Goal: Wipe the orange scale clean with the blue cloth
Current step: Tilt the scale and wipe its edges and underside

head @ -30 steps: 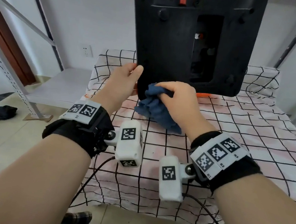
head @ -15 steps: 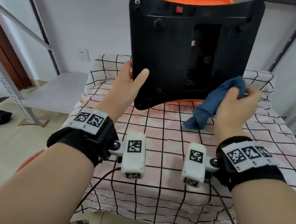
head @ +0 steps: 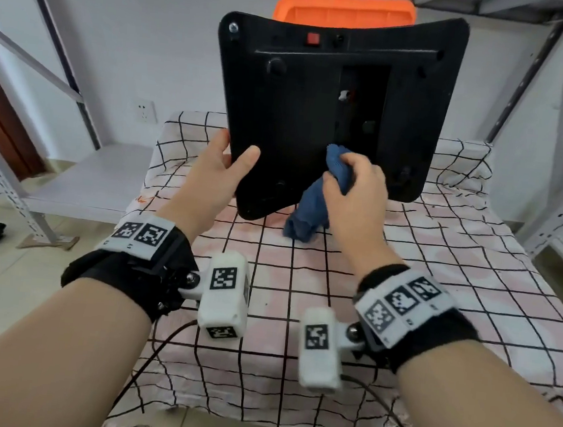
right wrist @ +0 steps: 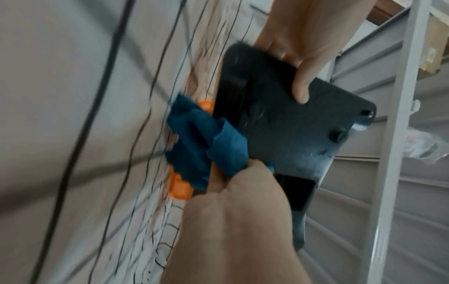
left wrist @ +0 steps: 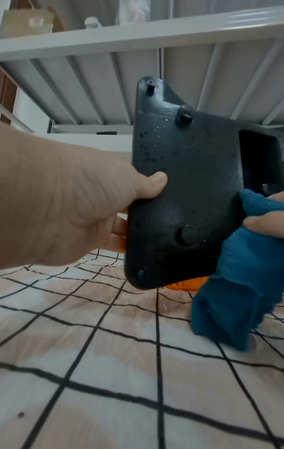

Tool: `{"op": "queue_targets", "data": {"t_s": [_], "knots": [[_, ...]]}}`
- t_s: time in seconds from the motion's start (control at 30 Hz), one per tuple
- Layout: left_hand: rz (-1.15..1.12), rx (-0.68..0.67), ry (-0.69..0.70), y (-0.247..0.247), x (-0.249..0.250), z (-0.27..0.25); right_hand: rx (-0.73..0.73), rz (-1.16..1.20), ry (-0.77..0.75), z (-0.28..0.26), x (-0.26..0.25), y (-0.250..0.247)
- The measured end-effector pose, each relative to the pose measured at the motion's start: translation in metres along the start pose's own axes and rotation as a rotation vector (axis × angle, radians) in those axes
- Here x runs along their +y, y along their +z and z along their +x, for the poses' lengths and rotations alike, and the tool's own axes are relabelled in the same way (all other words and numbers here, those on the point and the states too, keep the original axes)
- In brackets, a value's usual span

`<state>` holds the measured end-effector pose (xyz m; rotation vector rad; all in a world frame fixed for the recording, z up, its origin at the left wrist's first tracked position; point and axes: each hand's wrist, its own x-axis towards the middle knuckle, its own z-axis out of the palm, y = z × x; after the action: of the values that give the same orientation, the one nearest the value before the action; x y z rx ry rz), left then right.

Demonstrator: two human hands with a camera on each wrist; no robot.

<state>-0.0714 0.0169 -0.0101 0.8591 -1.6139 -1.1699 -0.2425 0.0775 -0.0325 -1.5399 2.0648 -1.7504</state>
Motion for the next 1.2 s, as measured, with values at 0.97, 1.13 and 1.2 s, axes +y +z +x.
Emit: {"op": "queue_targets", "data": {"t_s": [0.97,1.13,1.2], "knots": [[0.582,-0.133,0.211,-0.032,0.092,-0.029,0.267,0.853,0.868,0.018,-0.079,-0.105],[0.719,-0.224,0.211,-0.037,0.107,-0.04,0.185,0.822,0.832,0.011,-0.104,-0.099],[0.674,-0.25,0.175,-0.038,0.116,-0.046,0.282,0.791,0.739,0.023,-0.086,-0.076]]}}
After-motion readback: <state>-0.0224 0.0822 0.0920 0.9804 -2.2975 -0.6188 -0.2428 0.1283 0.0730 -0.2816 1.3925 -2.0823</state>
